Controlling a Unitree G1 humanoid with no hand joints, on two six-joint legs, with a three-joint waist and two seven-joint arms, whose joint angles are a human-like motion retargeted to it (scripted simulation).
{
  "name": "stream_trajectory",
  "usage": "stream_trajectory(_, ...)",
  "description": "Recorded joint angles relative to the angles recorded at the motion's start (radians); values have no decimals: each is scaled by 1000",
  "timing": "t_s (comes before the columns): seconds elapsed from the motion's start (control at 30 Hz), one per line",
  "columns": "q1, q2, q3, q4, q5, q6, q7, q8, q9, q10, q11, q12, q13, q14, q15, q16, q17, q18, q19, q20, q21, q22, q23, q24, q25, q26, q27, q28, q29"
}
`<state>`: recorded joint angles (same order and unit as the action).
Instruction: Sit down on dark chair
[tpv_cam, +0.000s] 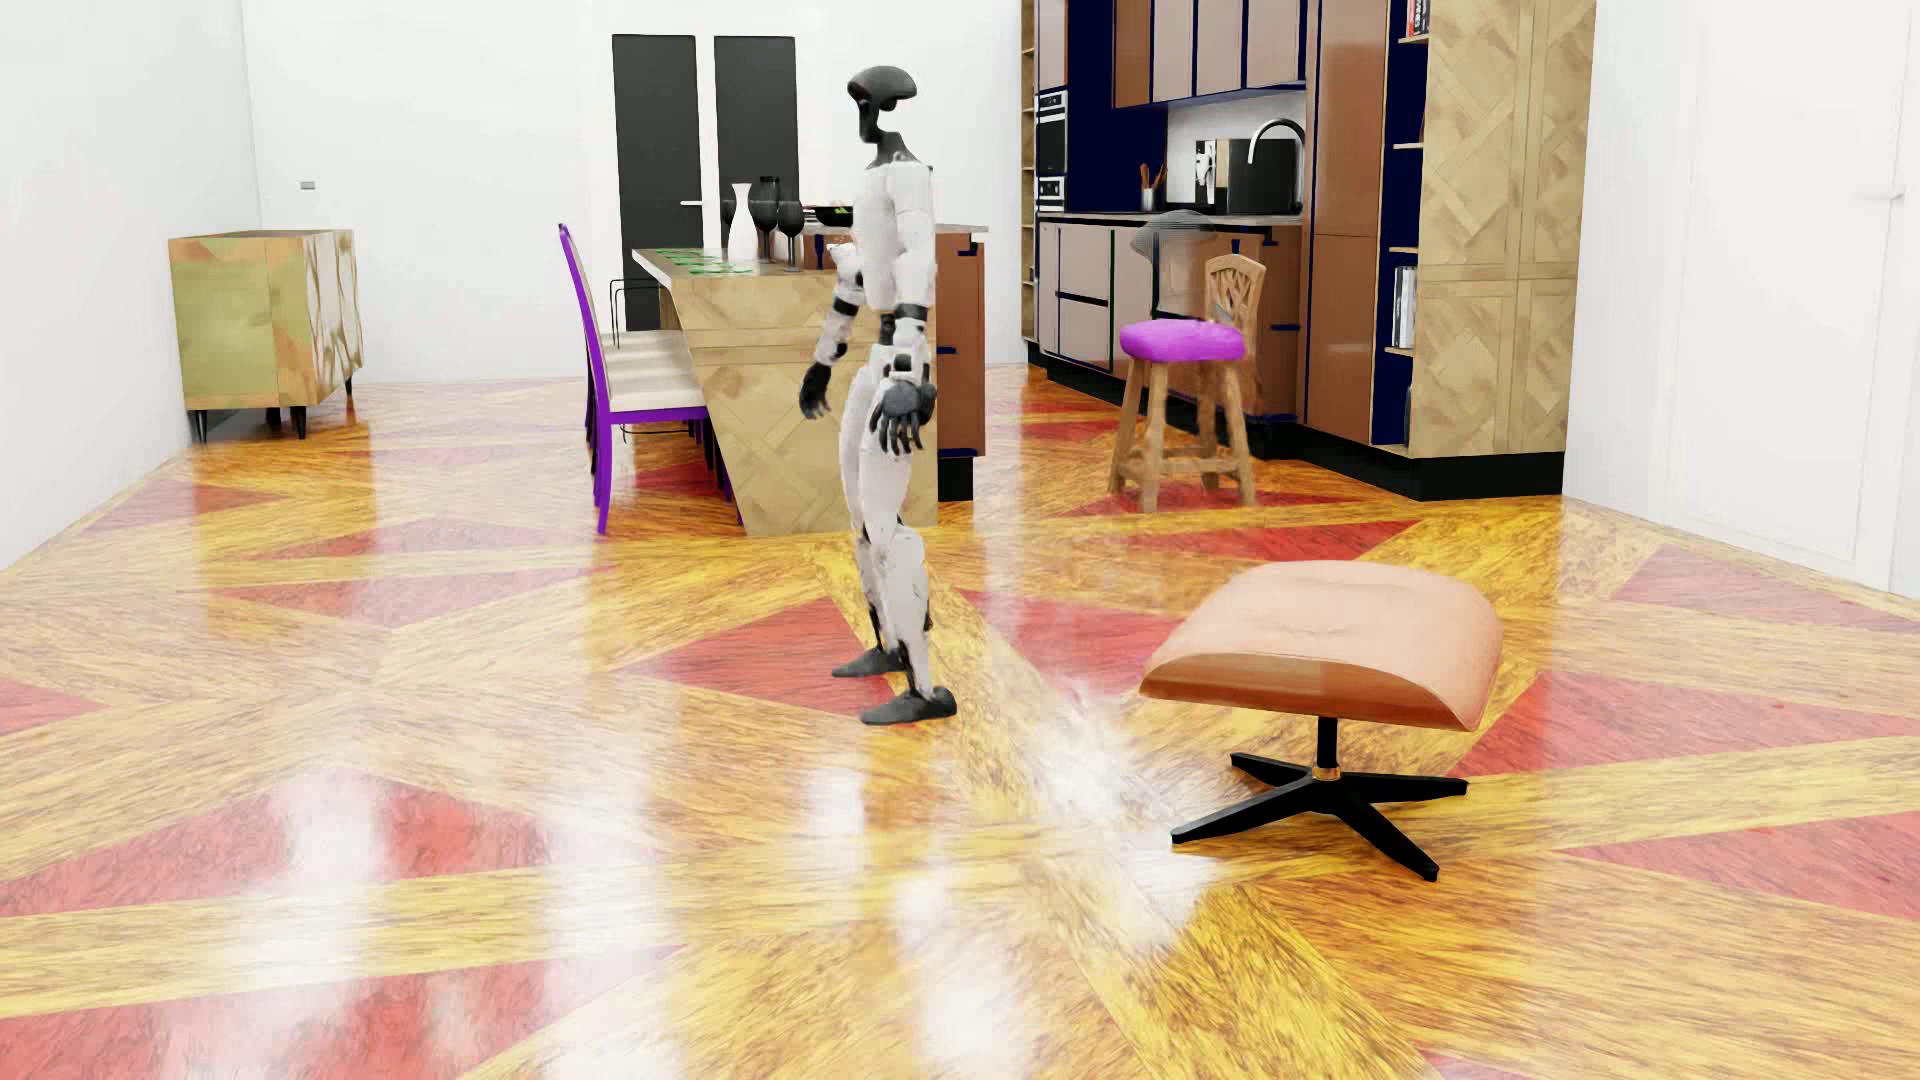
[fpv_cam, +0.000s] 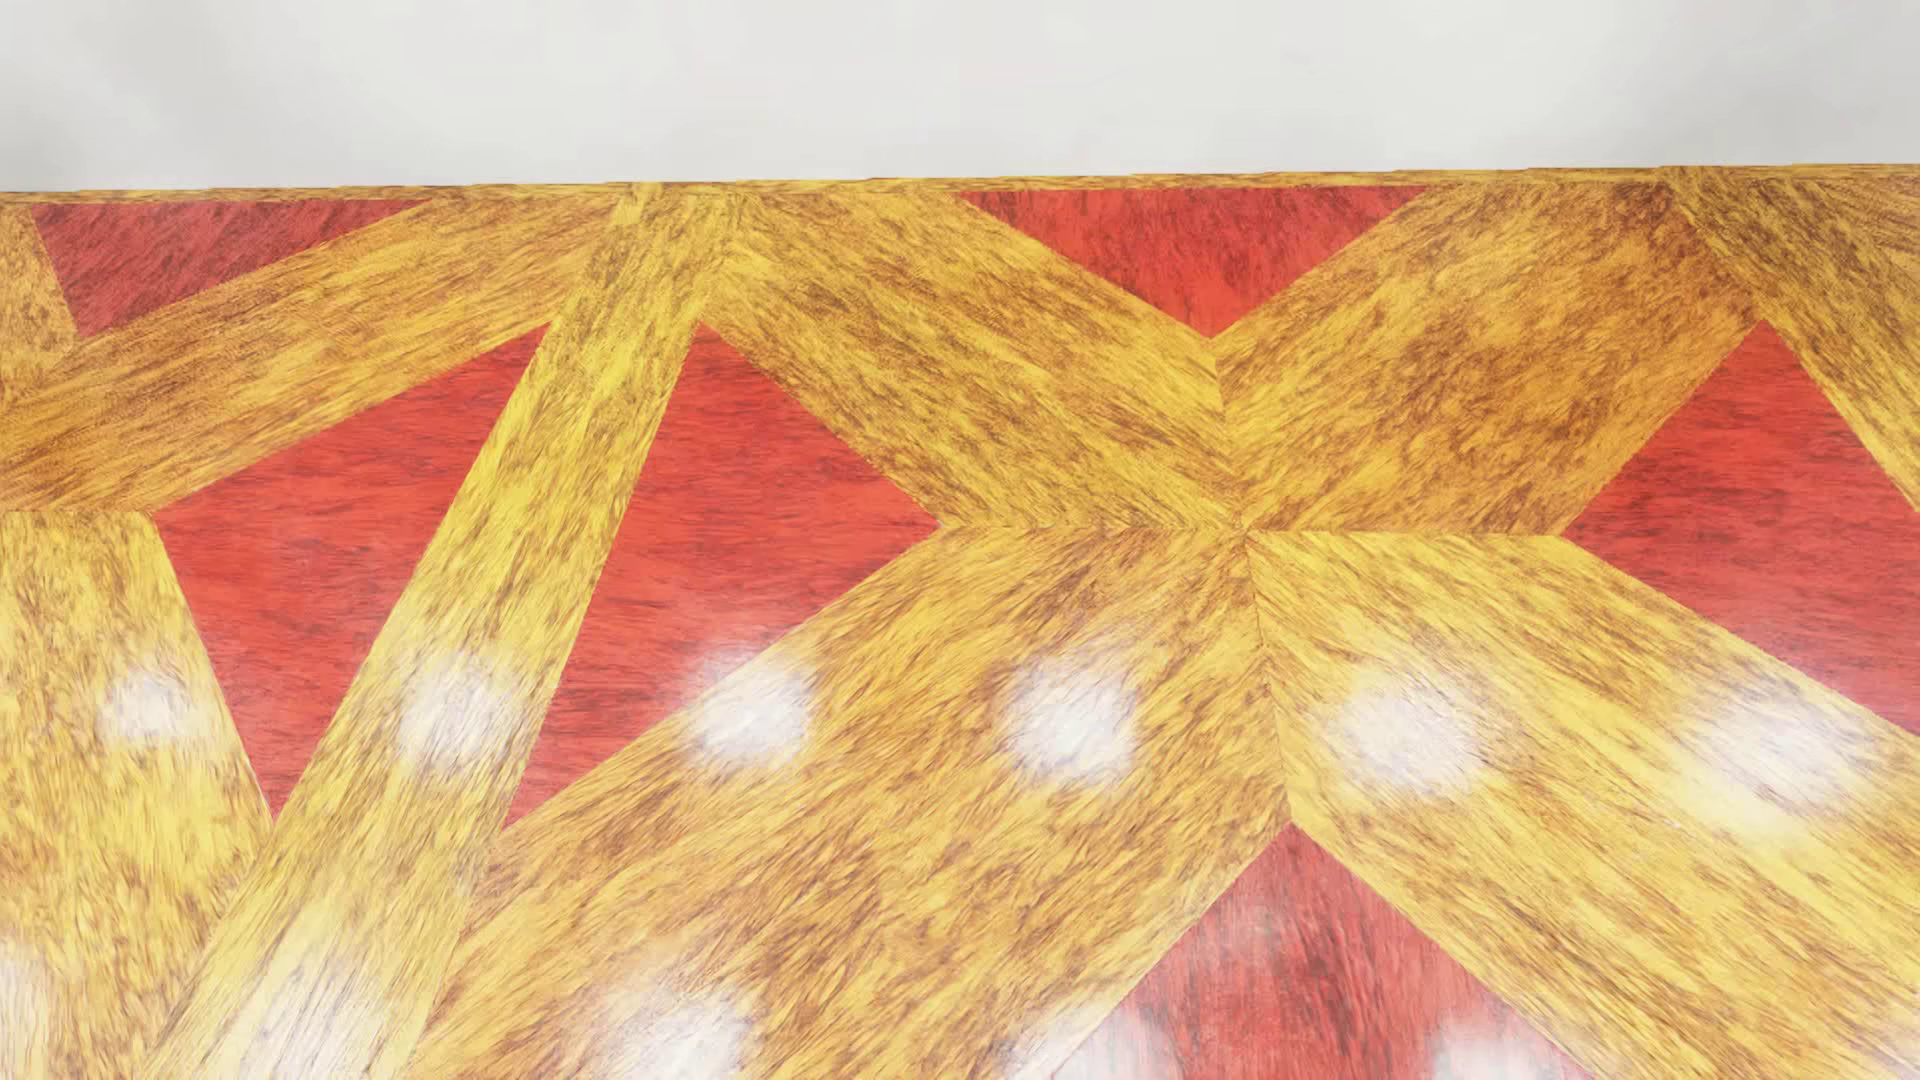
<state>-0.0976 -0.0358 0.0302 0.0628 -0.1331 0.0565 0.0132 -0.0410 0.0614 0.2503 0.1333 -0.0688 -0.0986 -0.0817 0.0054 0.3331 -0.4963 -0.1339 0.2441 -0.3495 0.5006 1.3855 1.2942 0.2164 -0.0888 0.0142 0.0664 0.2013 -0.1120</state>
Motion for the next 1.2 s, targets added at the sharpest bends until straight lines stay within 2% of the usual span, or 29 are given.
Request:
stream_trajectory(0.13,-1,5,-2,26,22,-2,4,-8,2,4,17,13,-6,11,-25,-3,7,-9,-10,-9,-5,-6,-6,25,-8,6,-11,-17,-4)
stream_trajectory(0.23,-6,4,-6,44,47,-3,-9,12,7,13,67,3,2,20,-104,11,9,-12,-35,-7,2,-12,-16,24,-15,9,-20,-25,1)
stream_trajectory(0.3,-14,0,-10,52,64,-5,-23,35,7,16,102,1,11,33,-131,15,17,-20,-28,-15,9,-18,-24,9,-15,6,-23,-13,10)
stream_trajectory(0.37,-34,5,-3,55,63,-1,-35,0,11,13,106,-14,17,56,-103,11,12,-25,-39,-5,13,-26,-40,20,-36,2,-25,-4,22)
stream_trajectory(0.47,-82,29,23,48,58,16,-64,-47,26,8,77,-31,23,92,-124,-9,-14,-44,-35,16,48,-53,-52,28,-47,-2,-31,-1,40)
stream_trajectory(0.5,-109,40,30,38,57,19,-74,-59,31,17,57,-32,28,99,-128,-18,-35,-49,-46,13,58,-64,-69,44,-69,-9,-30,-7,52)
stream_trajectory(0.6,-140,84,53,23,51,28,-40,-111,60,91,17,-29,31,67,-126,-28,-64,-19,-79,41,41,-64,-75,101,-56,-13,-43,-47,35)
stream_trajectory(0.67,-141,114,58,41,47,28,-16,-143,68,130,10,-15,39,53,-130,-21,-70,-12,-113,63,35,-55,-70,117,-58,-16,-48,-71,29)
stream_trajectory(0.8,-152,185,55,101,40,20,15,-195,76,112,1,4,54,52,-142,-4,-59,-19,-173,107,9,-46,-73,118,-74,-26,-60,-69,28)
stream_trajectory(0.9,-149,247,55,113,39,18,76,-238,97,75,-10,2,35,30,-105,5,-52,16,-222,136,22,-45,-75,151,-94,-58,-75,-67,20)
stream_trajectory(0.93,-186,252,64,81,46,26,56,-238,39,93,-41,47,66,-4,-155,3,-43,1,-143,117,7,-79,-71,101,-14,27,-52,-89,-41)
stream_trajectory(0.97,-173,262,63,60,39,24,62,-244,35,75,-23,58,69,11,-147,5,-43,10,-138,119,7,-83,-86,110,-12,25,-54,-94,-46)
stream_trajectory(1.0,-167,259,63,34,7,13,40,-245,33,48,31,63,69,83,-147,6,-39,-12,-112,102,3,-80,-92,106,6,22,-60,-90,-67)
stream_trajectory(1.03,-166,253,64,1,-33,2,11,-241,33,62,98,67,70,83,-145,9,-34,0,-70,71,2,-77,-86,108,27,15,-64,-93,-83)
stream_trajectory(1.1,-105,211,57,-44,-110,5,31,-241,45,34,297,79,79,78,-88,11,-51,48,14,52,9,-89,-104,116,60,13,-58,-87,-66)
stream_trajectory(1.17,-32,101,34,-71,-153,6,29,-190,60,-30,523,76,60,82,-42,26,-40,99,39,60,10,-97,-102,106,60,22,-48,-86,-71)
stream_trajectory(1.2,10,49,19,-77,-138,4,21,-150,74,-60,607,69,57,84,-64,38,-25,107,37,46,9,-97,-104,90,78,29,-48,-84,-85)
